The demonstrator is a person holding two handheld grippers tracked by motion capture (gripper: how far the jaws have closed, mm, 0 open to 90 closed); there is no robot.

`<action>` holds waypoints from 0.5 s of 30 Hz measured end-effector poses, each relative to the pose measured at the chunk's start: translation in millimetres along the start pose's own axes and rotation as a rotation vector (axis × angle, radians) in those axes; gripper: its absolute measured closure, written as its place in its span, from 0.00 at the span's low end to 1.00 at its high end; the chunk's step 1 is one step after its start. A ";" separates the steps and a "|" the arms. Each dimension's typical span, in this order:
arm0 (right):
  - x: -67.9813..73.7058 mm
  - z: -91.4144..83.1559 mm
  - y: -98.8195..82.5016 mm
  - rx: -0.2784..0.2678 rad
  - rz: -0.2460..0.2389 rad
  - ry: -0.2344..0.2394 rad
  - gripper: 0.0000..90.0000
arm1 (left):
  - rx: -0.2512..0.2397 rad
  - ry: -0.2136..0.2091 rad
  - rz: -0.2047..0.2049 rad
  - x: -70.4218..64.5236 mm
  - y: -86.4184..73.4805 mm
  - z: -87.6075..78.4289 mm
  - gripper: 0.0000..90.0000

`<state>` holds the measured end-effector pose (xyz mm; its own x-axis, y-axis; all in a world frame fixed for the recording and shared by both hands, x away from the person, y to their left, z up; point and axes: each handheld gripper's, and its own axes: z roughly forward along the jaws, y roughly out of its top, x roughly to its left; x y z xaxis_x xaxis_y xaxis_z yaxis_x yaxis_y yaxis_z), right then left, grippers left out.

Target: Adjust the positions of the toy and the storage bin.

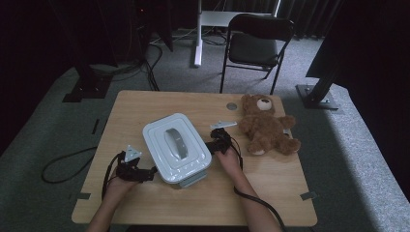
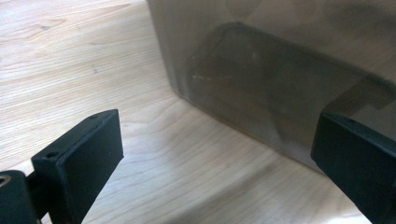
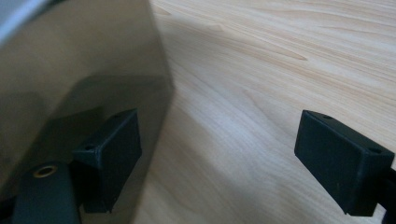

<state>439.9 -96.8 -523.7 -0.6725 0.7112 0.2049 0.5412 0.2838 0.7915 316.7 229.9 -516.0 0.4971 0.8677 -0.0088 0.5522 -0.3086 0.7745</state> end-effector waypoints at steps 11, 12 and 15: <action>-9.6 -23.6 -13.4 0.006 -0.014 0.016 0.19 | 0.017 -0.033 0.059 -25.2 12.8 2.5 0.03; -11.1 -25.8 -14.9 0.005 -0.009 0.016 0.19 | 0.017 -0.039 0.060 -27.7 13.4 2.8 0.03; -15.9 -31.1 -18.8 -0.006 -0.005 0.007 0.19 | 0.007 -0.055 0.073 -35.5 14.1 3.8 0.03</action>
<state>424.7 -133.5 -524.0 -0.6784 0.7055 0.2049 0.5351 0.2834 0.7958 309.3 193.2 -507.2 0.5719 0.8202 0.0131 0.5179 -0.3735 0.7696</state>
